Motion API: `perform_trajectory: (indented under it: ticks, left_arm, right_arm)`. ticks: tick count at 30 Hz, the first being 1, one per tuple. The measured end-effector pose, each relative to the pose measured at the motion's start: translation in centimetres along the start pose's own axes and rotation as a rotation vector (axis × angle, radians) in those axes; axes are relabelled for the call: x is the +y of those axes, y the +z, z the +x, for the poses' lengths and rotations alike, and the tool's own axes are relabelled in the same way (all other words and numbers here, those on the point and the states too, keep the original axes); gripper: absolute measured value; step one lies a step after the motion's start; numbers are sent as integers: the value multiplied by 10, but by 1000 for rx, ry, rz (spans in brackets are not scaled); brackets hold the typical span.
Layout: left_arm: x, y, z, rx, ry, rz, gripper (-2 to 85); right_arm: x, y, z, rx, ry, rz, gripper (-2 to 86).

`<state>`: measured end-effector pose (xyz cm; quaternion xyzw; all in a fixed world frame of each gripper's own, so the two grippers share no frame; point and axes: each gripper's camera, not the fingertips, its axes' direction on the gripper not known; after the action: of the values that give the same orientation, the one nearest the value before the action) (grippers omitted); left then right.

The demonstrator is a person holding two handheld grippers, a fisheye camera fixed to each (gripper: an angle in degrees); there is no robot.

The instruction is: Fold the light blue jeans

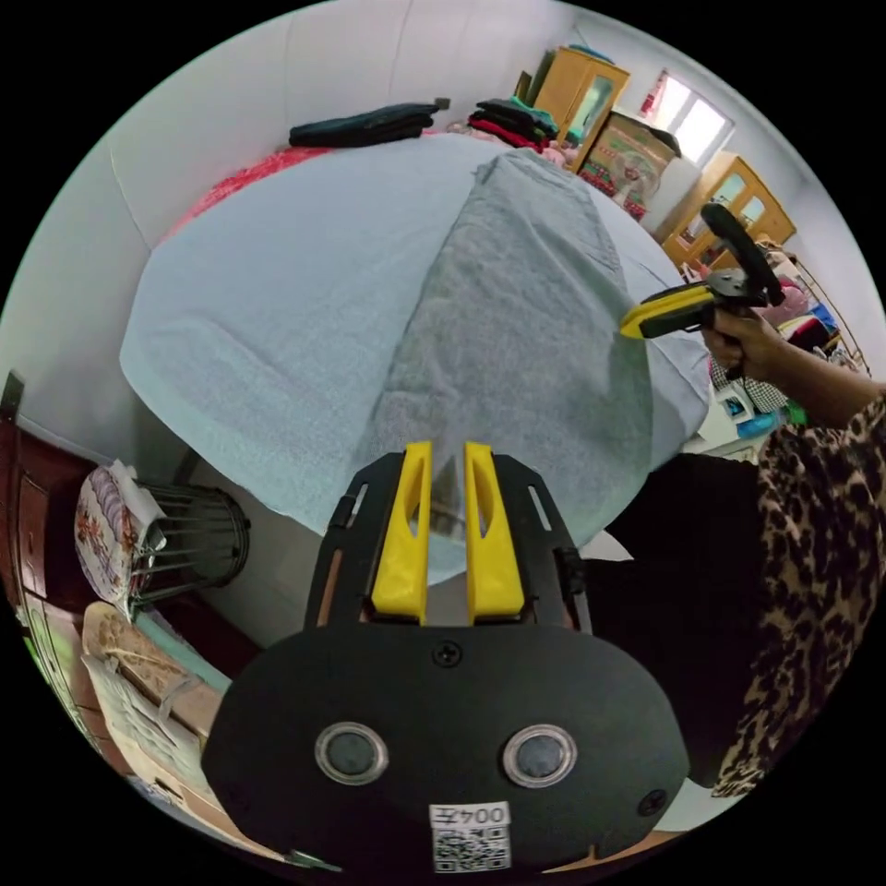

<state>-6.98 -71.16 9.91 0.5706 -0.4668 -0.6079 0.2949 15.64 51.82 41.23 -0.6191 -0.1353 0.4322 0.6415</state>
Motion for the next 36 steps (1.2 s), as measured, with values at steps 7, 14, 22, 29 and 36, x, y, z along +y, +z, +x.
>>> perform_trajectory:
  ticks: [7, 14, 22, 29, 36]
  left_arm:
    - [3, 5, -3, -30, -24, 27, 16]
    - [-14, 8, -3, -30, -47, -51, 14]
    - [-34, 12, -3, -40, -110, -130, 16]
    - [-50, 15, -4, -49, -132, -179, 20]
    - [-63, 18, -7, -51, -142, -200, 23]
  right_arm:
    - [3, -36, 31, -19, 22, -27, 44]
    - [58, -109, 189, -475, 490, 350, 64]
    - [63, -150, 306, -611, 774, 528, 73]
    - [53, -175, 337, -636, 807, 478, 73]
    - [41, -215, 346, -517, 765, 404, 10]
